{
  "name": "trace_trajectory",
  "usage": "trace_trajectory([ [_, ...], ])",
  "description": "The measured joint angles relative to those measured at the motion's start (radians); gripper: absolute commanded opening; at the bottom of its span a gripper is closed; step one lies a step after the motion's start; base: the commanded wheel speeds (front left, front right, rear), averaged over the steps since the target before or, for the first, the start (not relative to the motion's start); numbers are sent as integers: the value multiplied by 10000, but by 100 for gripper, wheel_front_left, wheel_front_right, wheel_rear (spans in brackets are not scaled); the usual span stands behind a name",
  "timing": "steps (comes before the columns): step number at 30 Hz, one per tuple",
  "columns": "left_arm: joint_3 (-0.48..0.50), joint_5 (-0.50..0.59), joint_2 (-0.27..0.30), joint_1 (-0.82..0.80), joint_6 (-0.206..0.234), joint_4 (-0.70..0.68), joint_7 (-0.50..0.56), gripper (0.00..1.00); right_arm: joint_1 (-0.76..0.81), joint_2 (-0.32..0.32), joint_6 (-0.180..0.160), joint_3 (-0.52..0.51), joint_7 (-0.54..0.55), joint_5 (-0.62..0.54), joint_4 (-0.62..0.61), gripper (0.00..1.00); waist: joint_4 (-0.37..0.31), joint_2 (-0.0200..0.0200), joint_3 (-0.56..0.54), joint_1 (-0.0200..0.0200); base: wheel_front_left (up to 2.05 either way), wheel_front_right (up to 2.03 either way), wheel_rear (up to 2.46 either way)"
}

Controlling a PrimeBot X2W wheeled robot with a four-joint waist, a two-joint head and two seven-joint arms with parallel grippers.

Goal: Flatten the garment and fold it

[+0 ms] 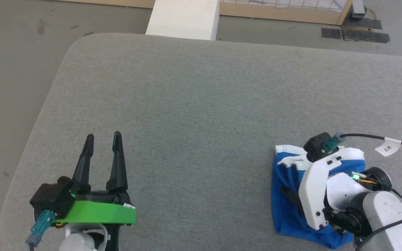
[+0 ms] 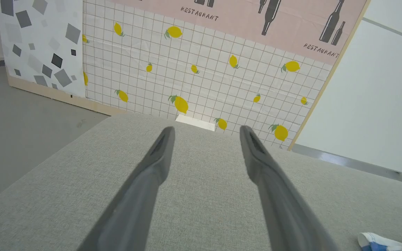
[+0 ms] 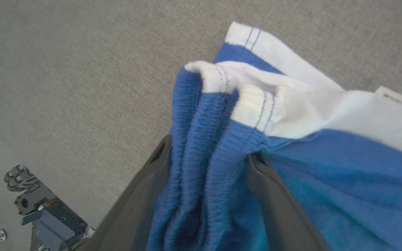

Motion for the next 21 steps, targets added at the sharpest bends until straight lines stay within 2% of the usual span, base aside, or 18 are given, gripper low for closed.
trace_trajectory([
  [6, 65, 4, 0, 13, -2, -8, 0, 100, -54, -96, 0, 270, 128, 138, -1306, 100, -289, 0, -130, 0, 0, 0, 0],
  [10, 90, 15, 0, 29, -4, -13, 0, 100, -61, 46, 0, -38, -138, 92, -2073, 100, -502, 0, -198, 0, 0, 0, 0],
  [15, 86, 71, -2, 28, -6, -63, 0, 100, 0, 291, 0, -1306, -1037, -658, -2640, 100, -764, 0, -226, 0, 0, 0, 0],
  [21, 79, 94, -2, 25, -12, -102, 0, 100, 895, 364, 0, -2533, -1457, -1666, -2230, 100, -908, 0, -180, 0, 0, 0, 0],
])
